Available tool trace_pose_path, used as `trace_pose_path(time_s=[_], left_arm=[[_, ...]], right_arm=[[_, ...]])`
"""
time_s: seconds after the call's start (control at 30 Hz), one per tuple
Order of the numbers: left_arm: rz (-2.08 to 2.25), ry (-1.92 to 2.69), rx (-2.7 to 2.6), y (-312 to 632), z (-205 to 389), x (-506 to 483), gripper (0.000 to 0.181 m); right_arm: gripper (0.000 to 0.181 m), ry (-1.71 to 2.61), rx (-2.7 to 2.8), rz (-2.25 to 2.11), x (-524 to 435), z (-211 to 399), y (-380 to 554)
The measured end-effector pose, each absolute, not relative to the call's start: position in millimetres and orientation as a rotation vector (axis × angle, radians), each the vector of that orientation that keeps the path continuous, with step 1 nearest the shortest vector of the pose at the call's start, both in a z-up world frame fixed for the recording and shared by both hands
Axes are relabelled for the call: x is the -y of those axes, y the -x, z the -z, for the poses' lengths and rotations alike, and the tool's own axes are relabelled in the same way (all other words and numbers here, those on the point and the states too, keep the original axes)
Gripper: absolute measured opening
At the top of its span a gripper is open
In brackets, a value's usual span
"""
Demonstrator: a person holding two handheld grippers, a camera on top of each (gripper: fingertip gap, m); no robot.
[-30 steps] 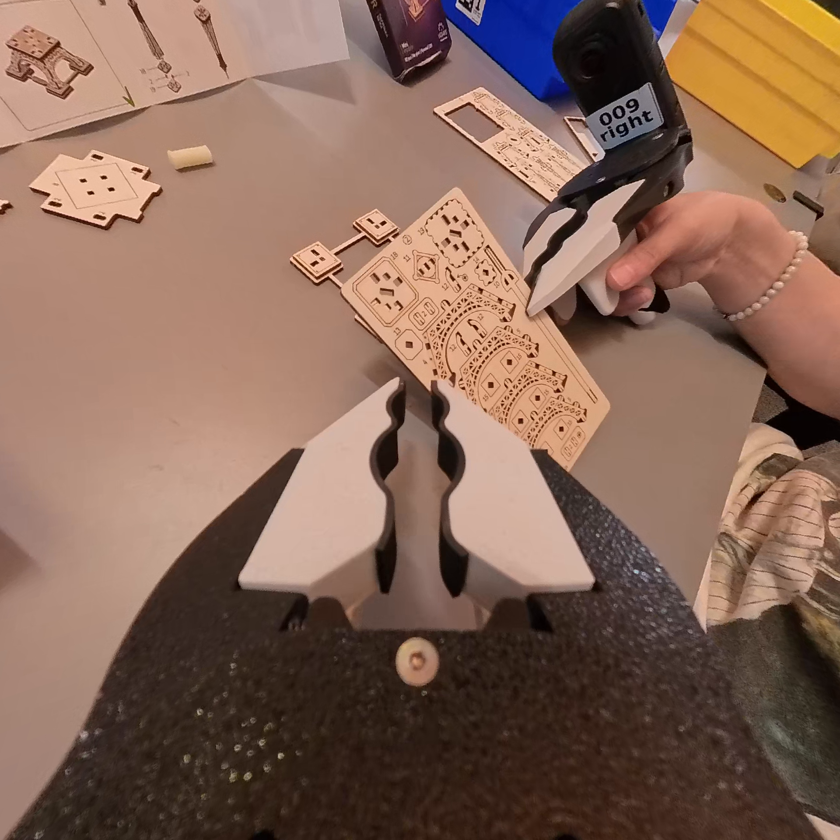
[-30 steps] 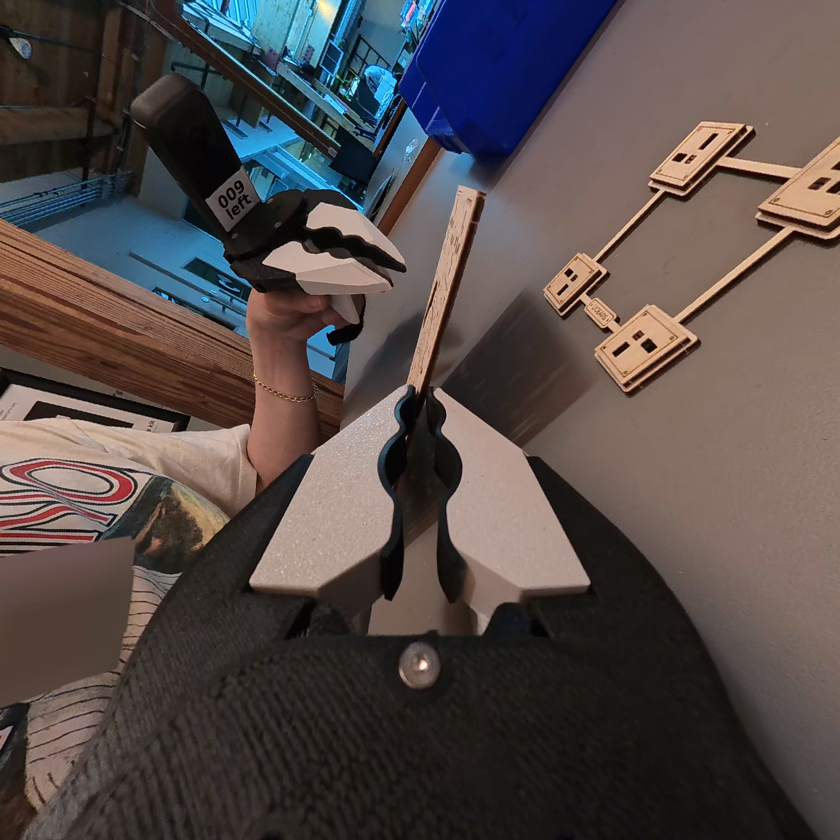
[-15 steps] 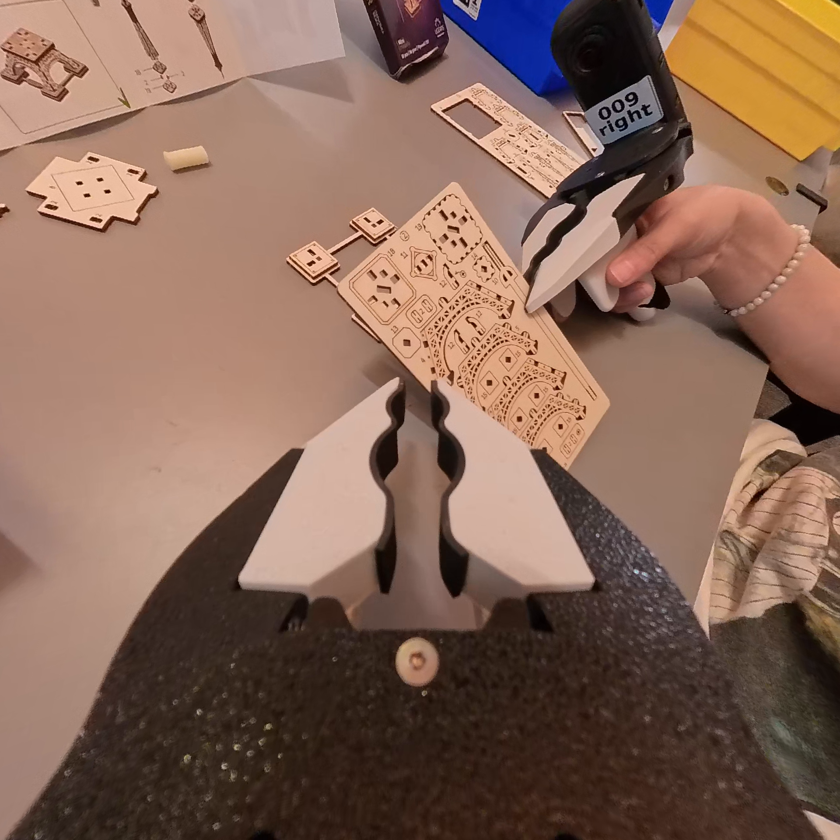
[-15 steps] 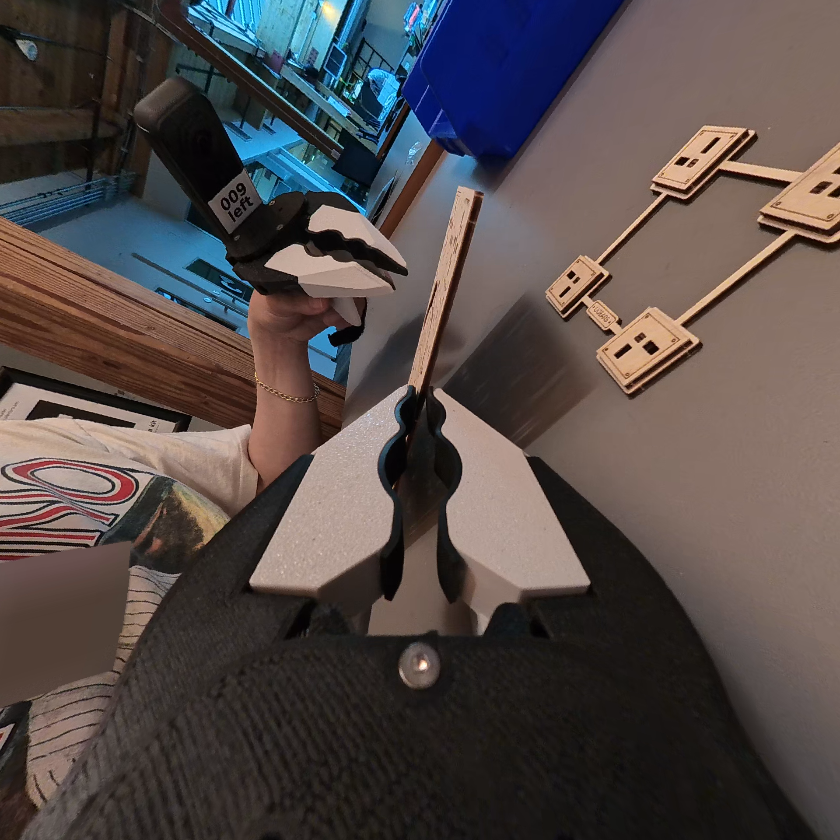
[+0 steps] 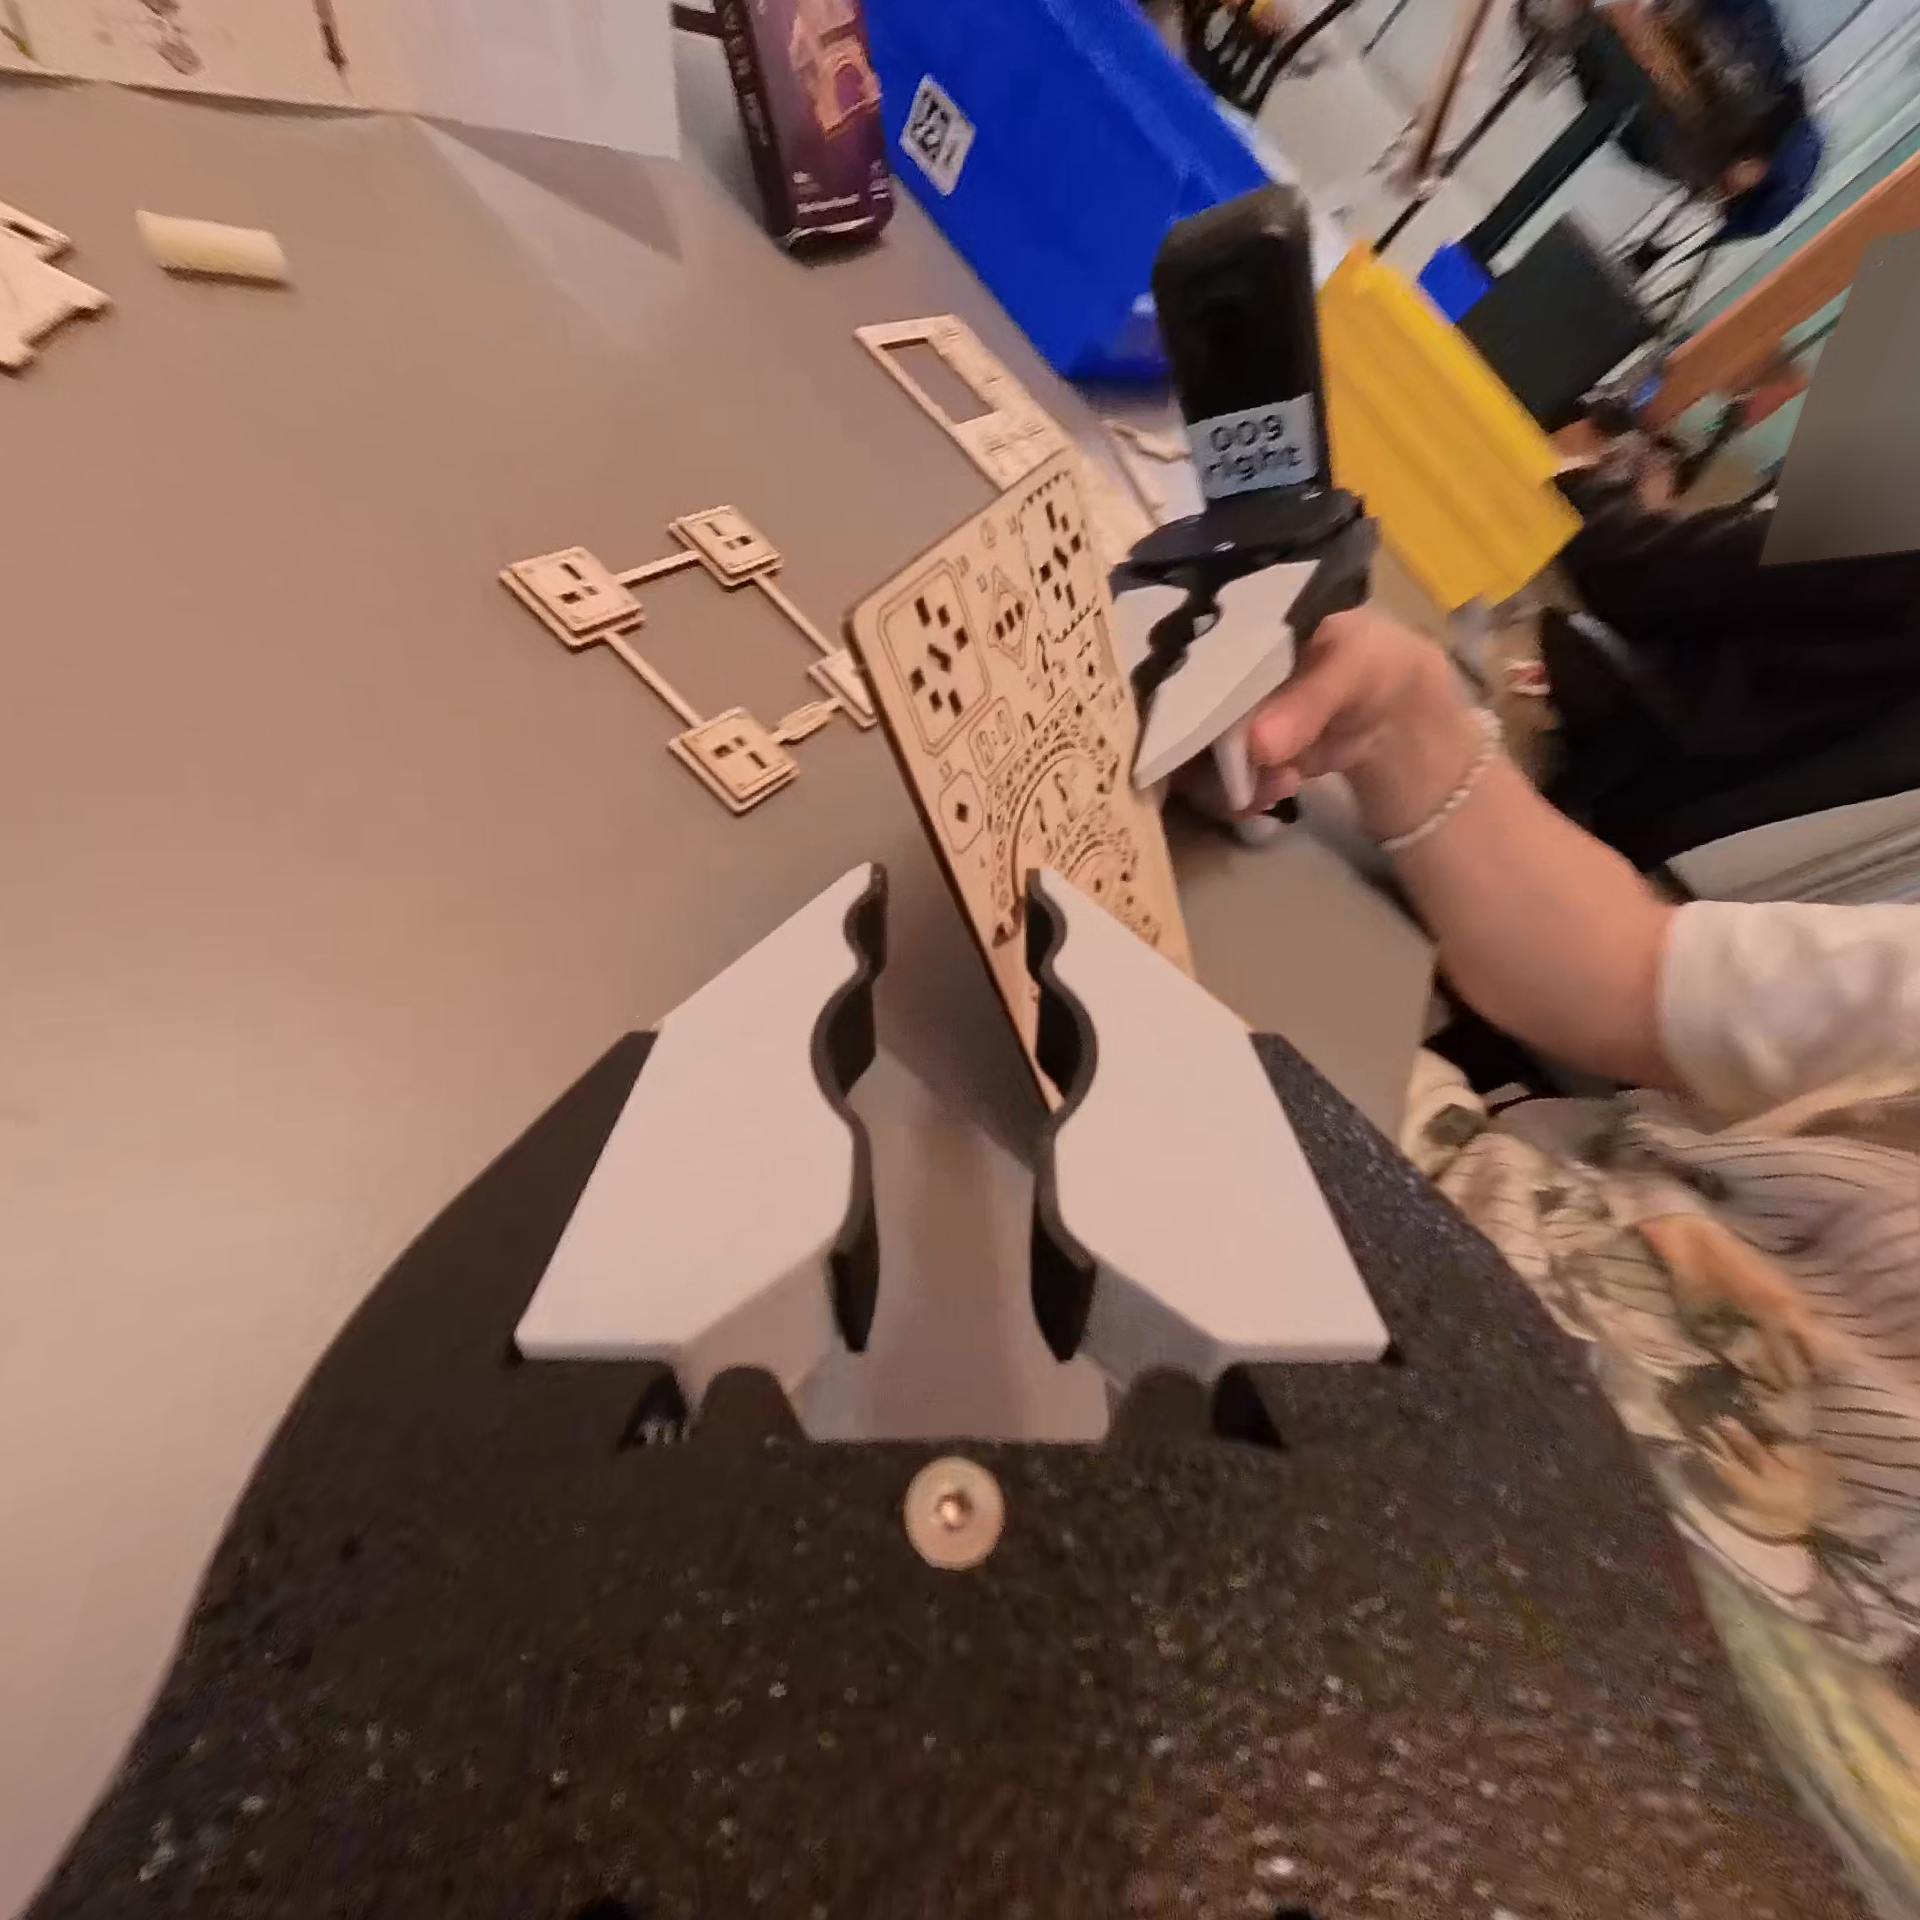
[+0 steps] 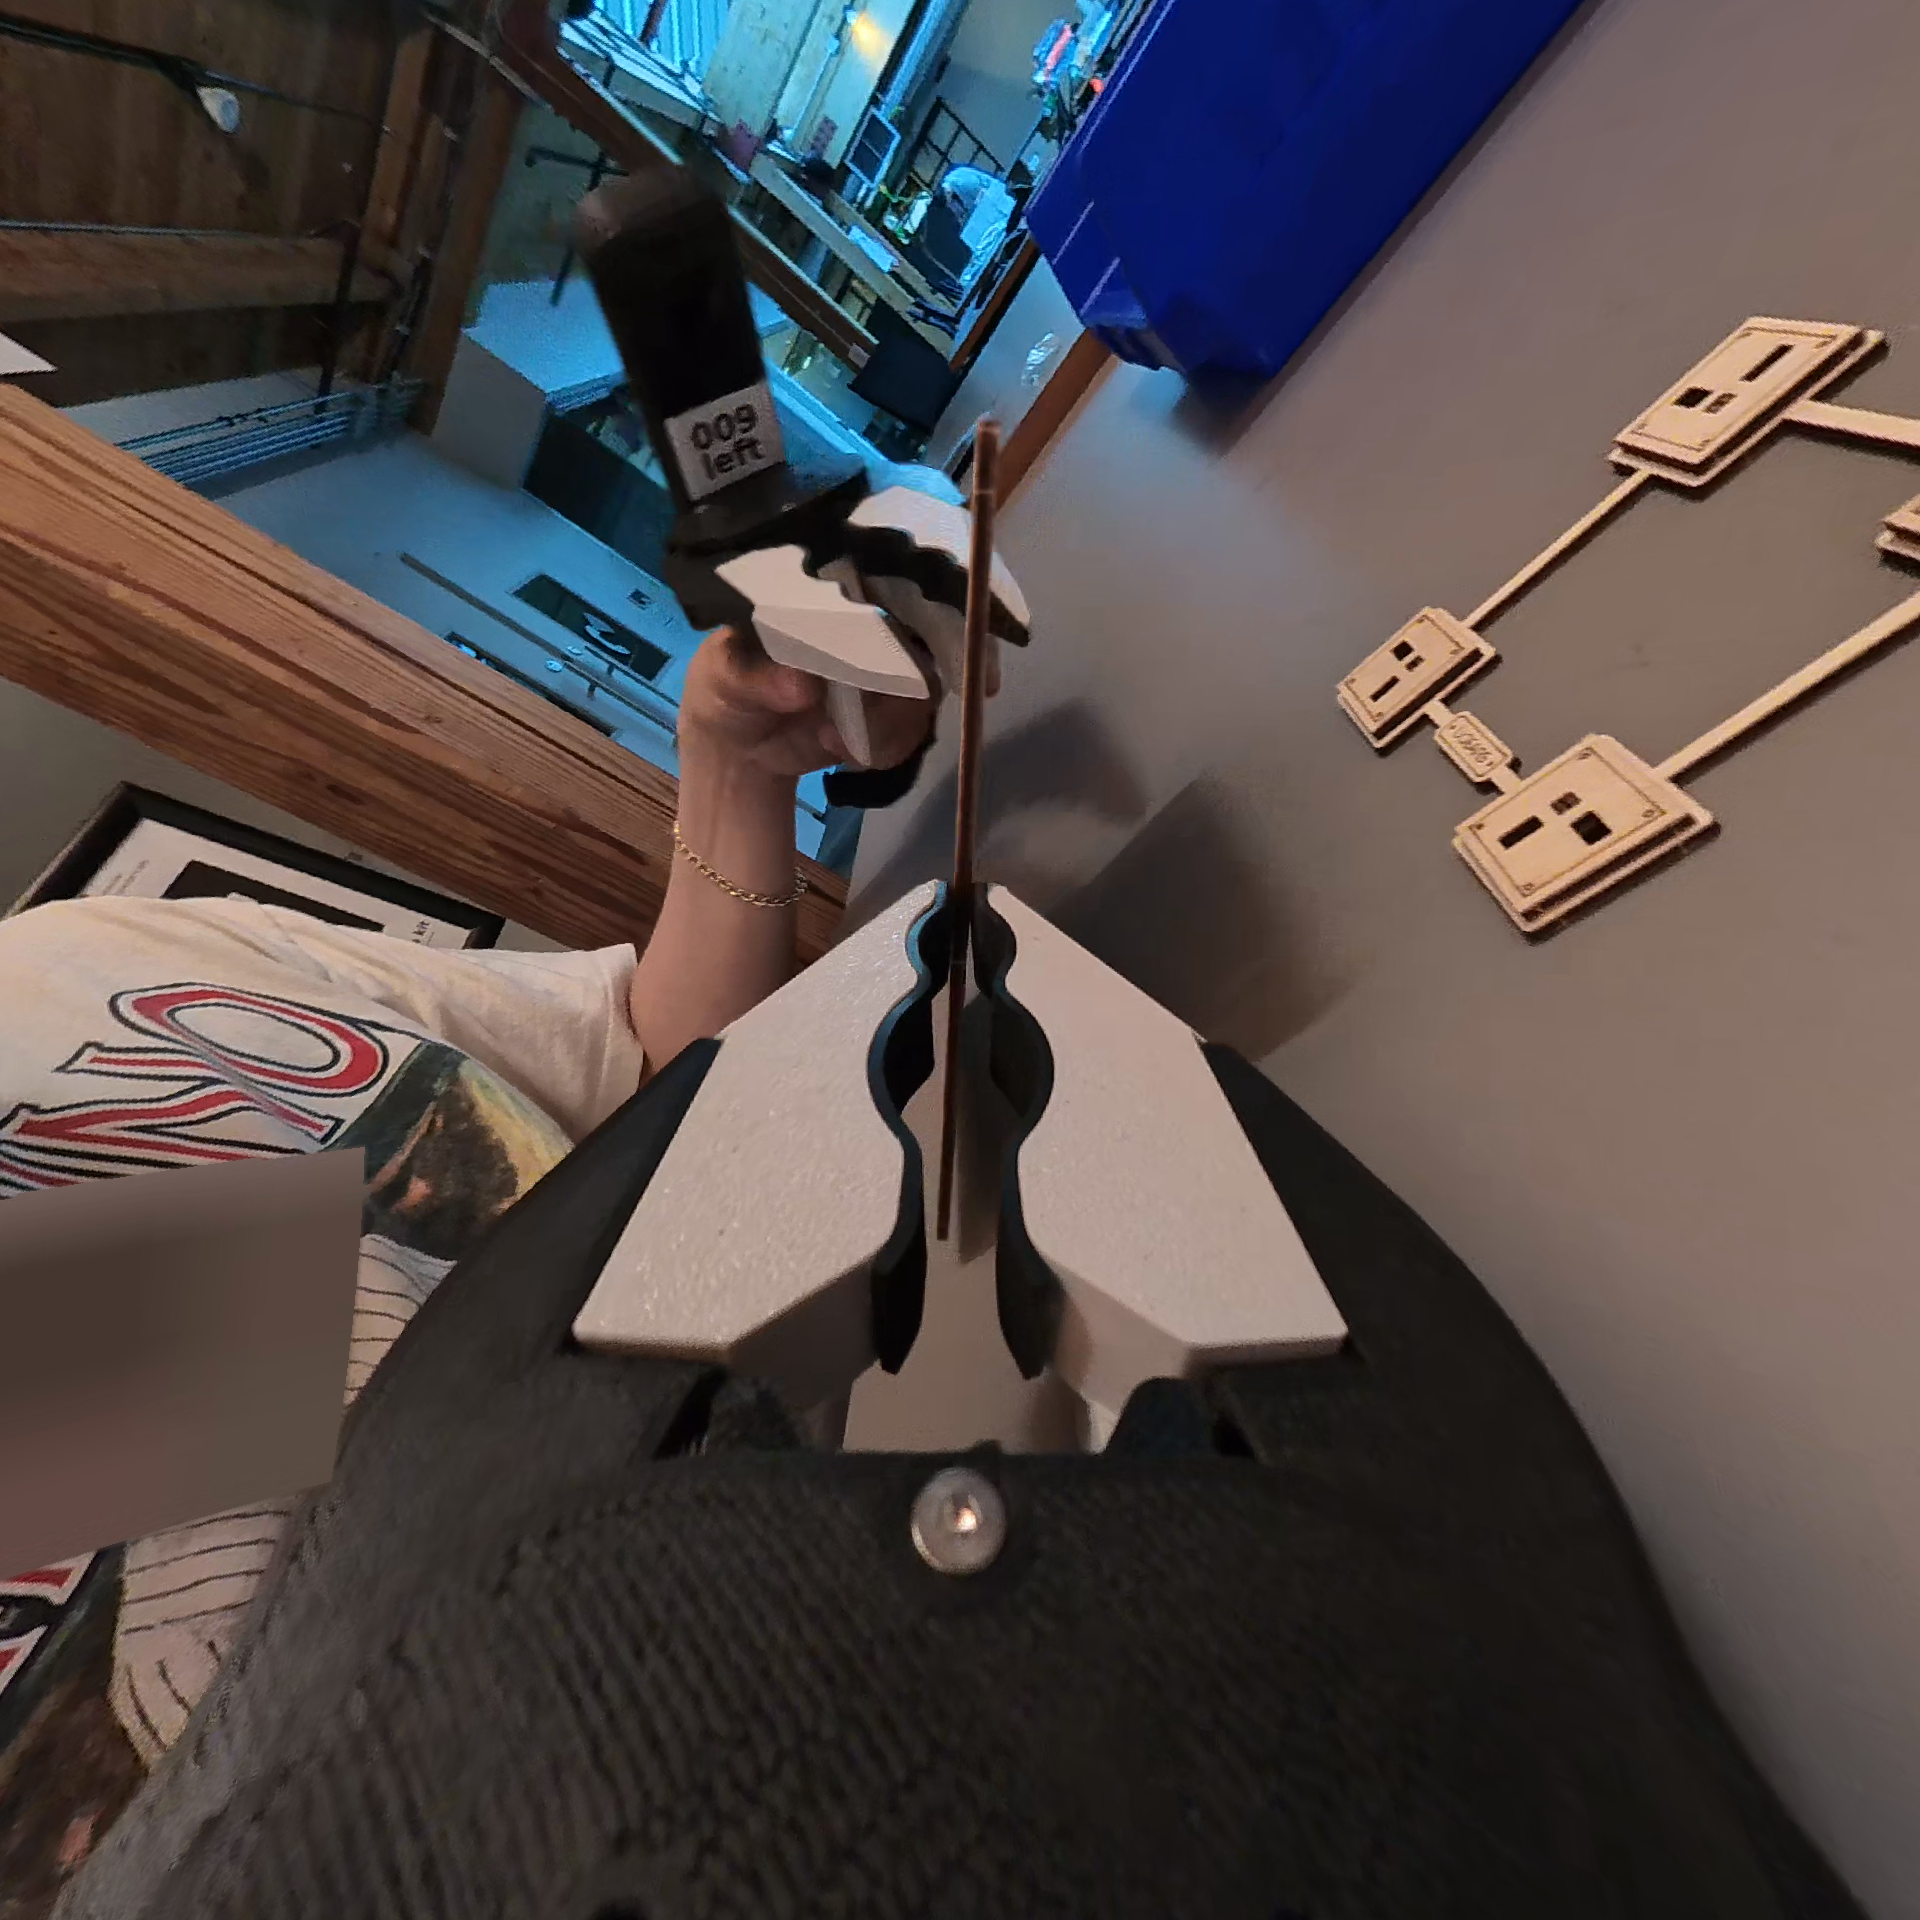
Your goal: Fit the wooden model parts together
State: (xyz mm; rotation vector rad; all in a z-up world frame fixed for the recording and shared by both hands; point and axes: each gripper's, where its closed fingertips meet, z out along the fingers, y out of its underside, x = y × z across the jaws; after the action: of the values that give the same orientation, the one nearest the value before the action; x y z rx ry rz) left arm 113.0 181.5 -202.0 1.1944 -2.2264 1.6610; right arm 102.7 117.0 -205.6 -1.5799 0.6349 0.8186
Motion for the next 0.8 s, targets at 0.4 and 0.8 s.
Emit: trace_pose_path(time_s=[0.4, 0.8], left_arm=[[-1.748, -1.100, 2.079, -109.9, 195.2, -174.8, 0.006], [-1.602, -1.340, 2.538, -123.5, 194.8, -211.6, 0.006]], right_arm=[[0.012, 1.528, -0.601, -0.811, -118.1, 196.6, -103.3], [0.001, 1.600, -0.649, -0.757, -127.0, 207.6, -103.7]])
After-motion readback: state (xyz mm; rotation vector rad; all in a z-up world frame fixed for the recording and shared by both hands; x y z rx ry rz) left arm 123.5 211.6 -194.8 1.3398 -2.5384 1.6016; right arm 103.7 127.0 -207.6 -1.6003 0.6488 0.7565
